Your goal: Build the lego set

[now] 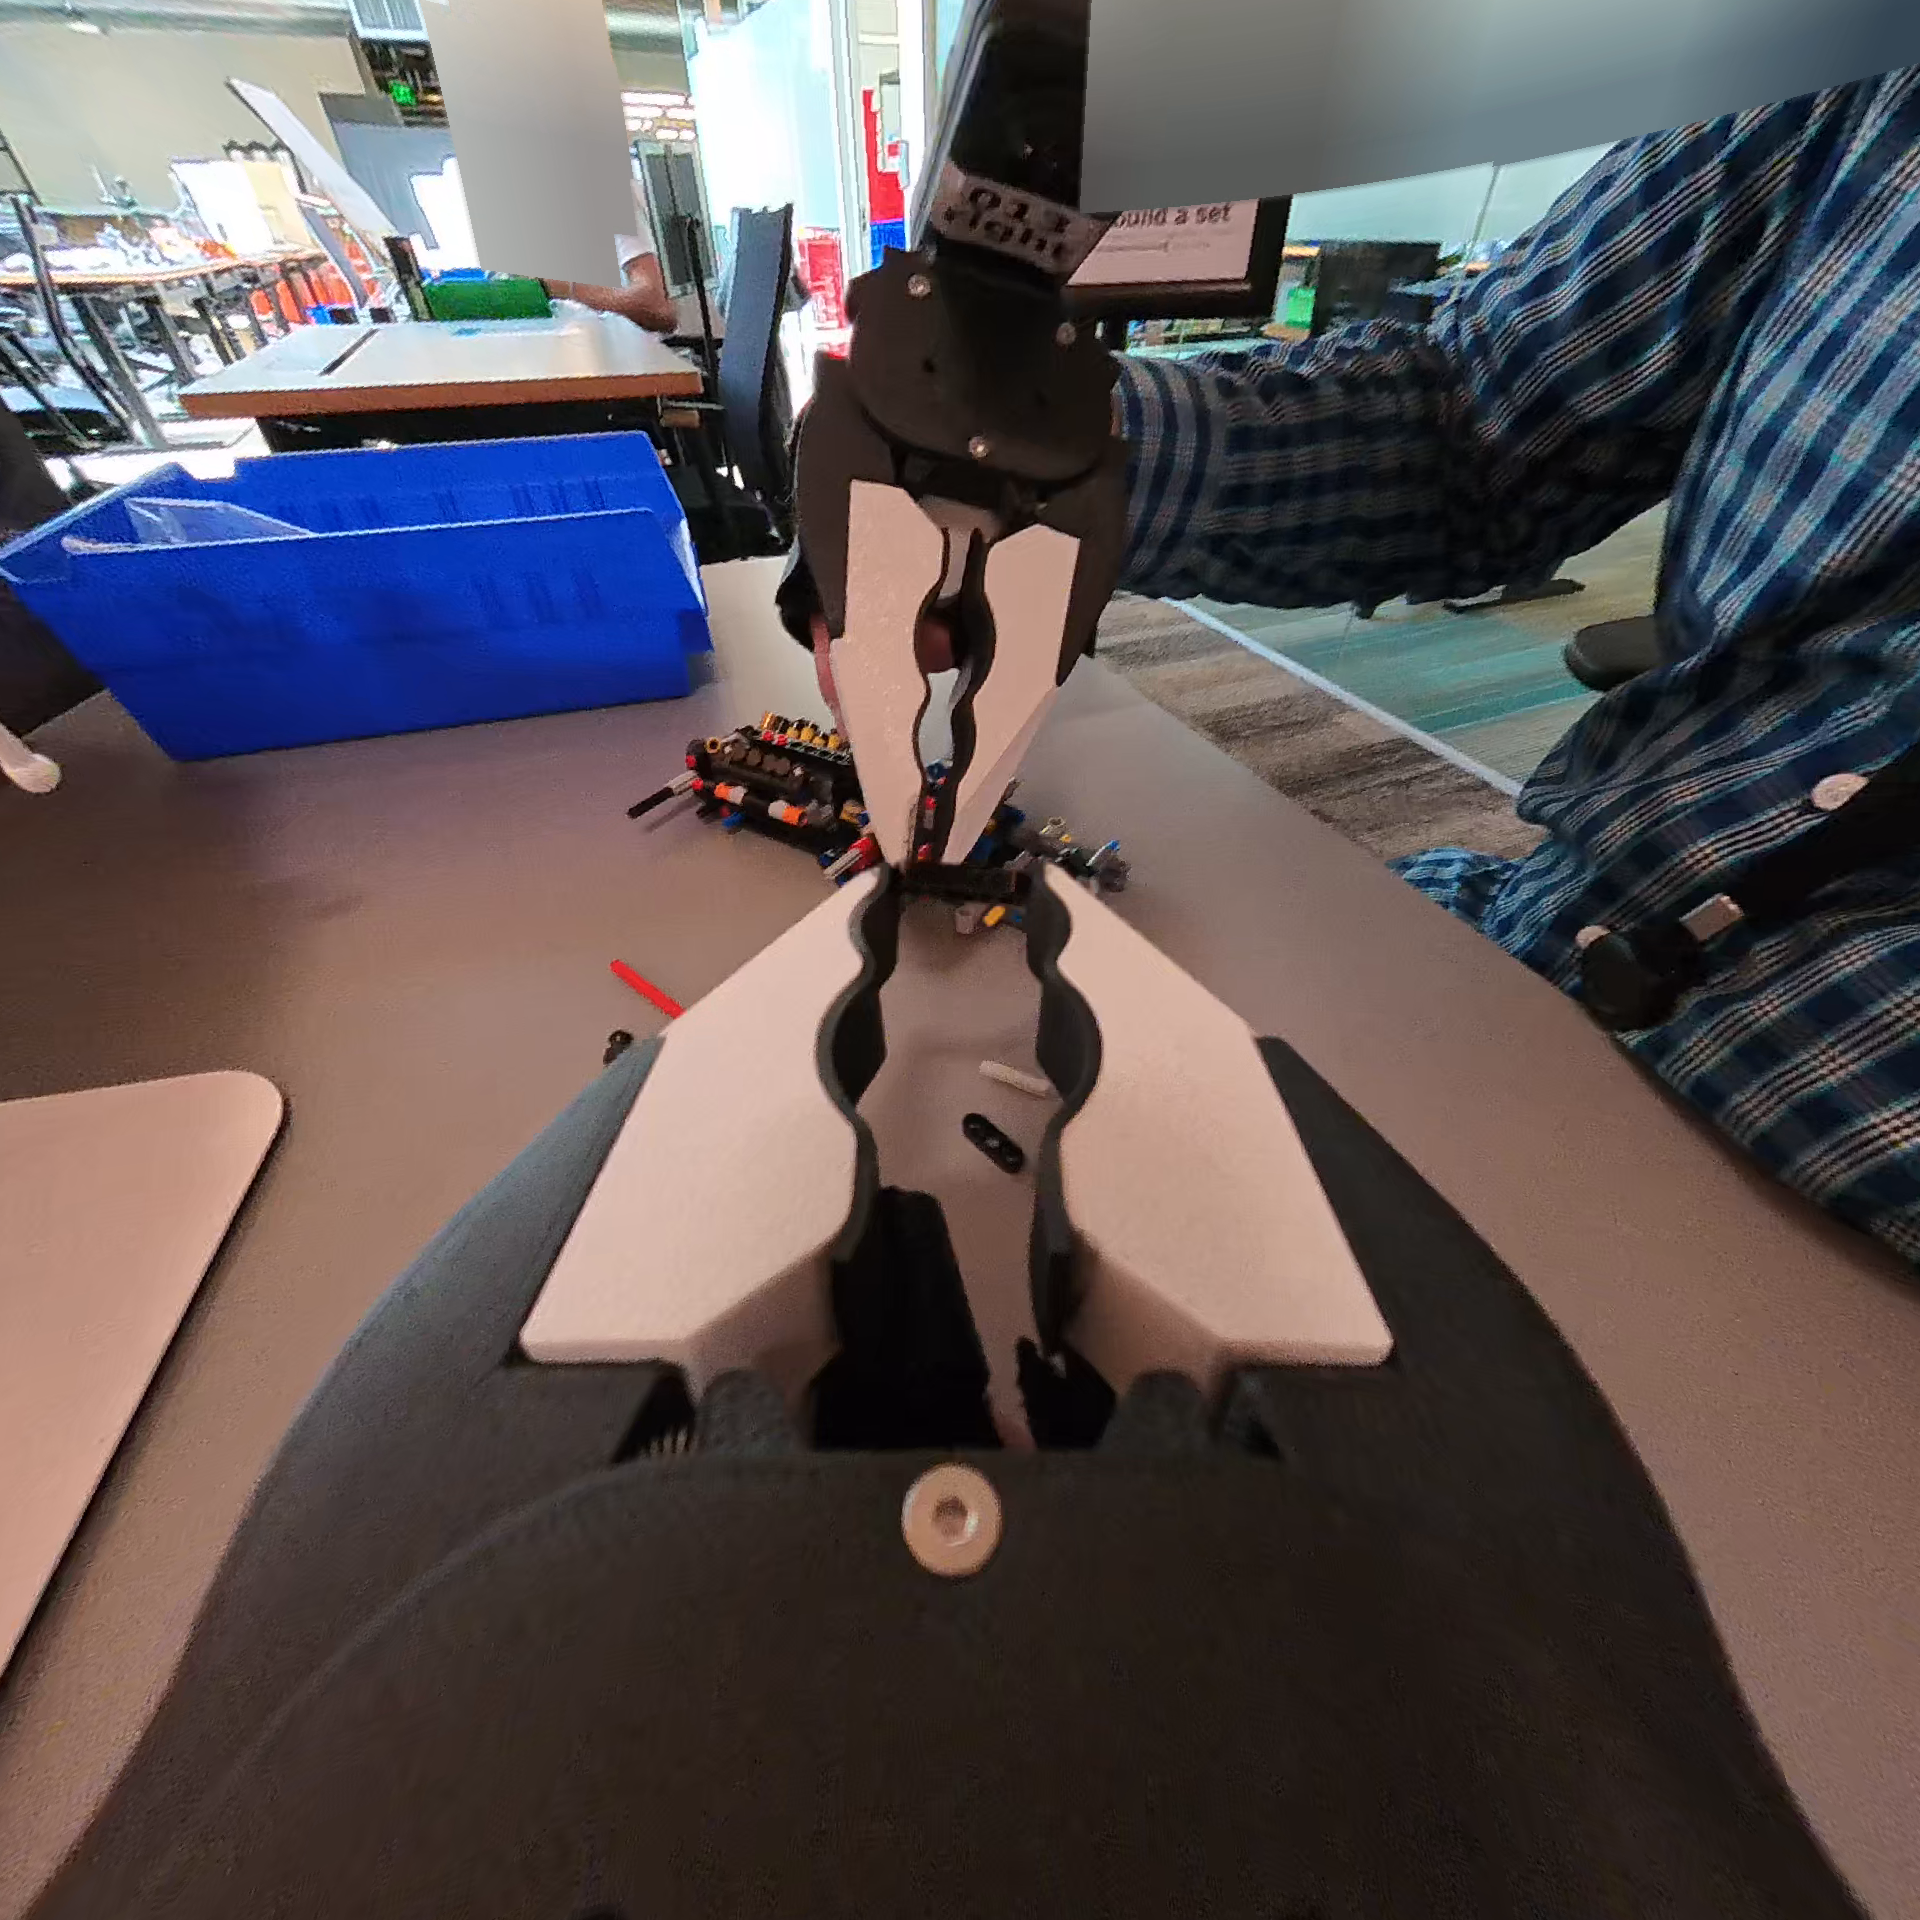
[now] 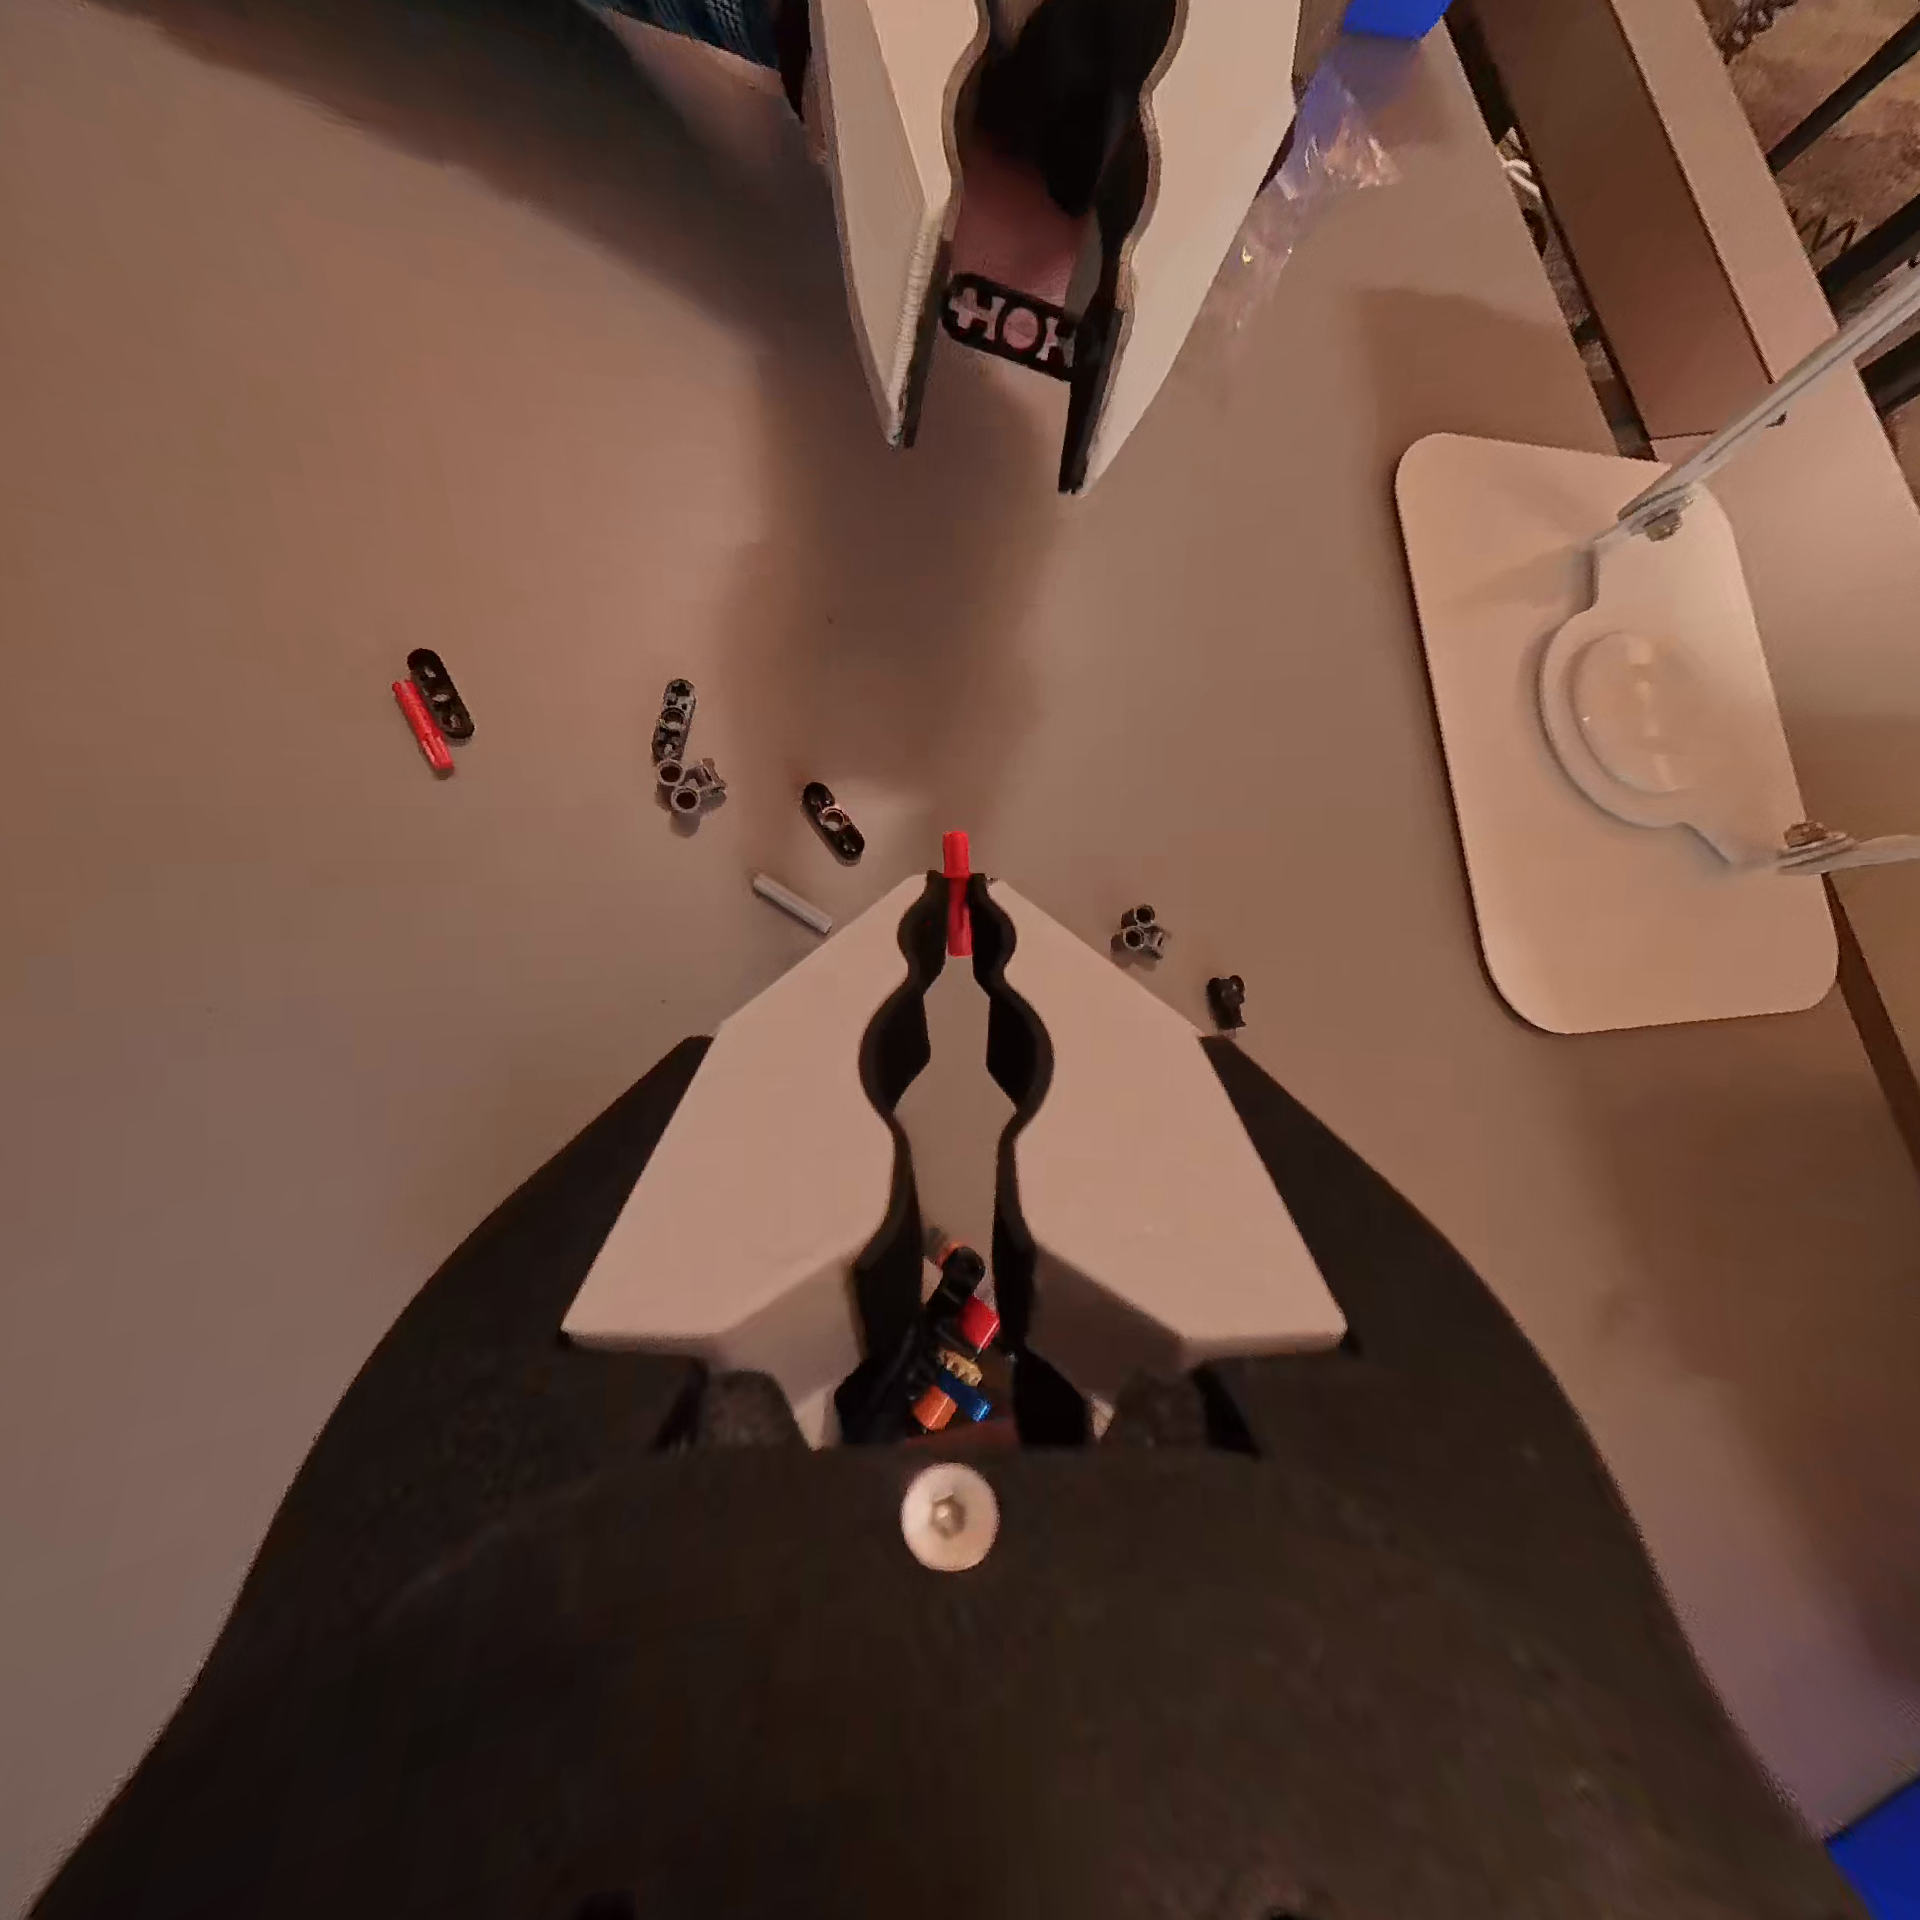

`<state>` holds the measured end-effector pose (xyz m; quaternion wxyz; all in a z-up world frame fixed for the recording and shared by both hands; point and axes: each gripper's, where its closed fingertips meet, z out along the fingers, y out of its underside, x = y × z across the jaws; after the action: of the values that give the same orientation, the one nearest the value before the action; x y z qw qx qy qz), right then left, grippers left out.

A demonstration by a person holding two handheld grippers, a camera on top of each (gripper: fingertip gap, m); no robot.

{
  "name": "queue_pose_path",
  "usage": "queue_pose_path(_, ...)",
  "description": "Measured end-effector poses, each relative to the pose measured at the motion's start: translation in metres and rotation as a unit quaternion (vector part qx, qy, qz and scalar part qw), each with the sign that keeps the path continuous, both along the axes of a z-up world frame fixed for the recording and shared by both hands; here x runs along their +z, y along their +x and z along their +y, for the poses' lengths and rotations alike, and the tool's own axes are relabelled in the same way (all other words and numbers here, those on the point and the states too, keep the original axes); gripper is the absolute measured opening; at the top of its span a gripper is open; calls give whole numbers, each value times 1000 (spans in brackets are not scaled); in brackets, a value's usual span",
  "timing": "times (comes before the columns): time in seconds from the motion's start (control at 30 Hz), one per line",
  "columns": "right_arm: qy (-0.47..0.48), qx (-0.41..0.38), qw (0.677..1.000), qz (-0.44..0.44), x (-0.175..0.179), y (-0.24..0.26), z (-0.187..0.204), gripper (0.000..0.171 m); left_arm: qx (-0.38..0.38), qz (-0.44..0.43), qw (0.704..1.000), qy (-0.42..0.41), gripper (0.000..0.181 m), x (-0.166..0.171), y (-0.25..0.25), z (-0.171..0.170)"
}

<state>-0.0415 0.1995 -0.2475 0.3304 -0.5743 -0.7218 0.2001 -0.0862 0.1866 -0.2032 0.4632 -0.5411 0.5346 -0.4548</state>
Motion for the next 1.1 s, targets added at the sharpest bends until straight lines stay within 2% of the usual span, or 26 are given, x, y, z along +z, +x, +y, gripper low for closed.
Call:
queue_pose_path(0.17, -5, 14, 1000, 10, 5, -3, -4, 1, -12, -18, 1000, -10, 23, 7, -2, -4)
queue_pose_path(0.43, -20, 6, 1000, 19, 10, -7, -7, 1, 3, 22, 1000, 5, 23, -8, 0, 1)
queue_pose_path(0.57, -39, -19, 999, 32, 19, -13, -7, 0, 38, 84, 993, 71, 24, -20, 8, 8)
queue_pose_path(0.7, -37, -30, 999, 13, 23, -16, -10, 1, 77, 173, 967, 172, 24, -33, 15, 16)
queue_pose_path(1.1, -80, -52, 995, -31, 26, -19, -10, 1, 120, 244, 899, 343, 23, -21, 29, 21)
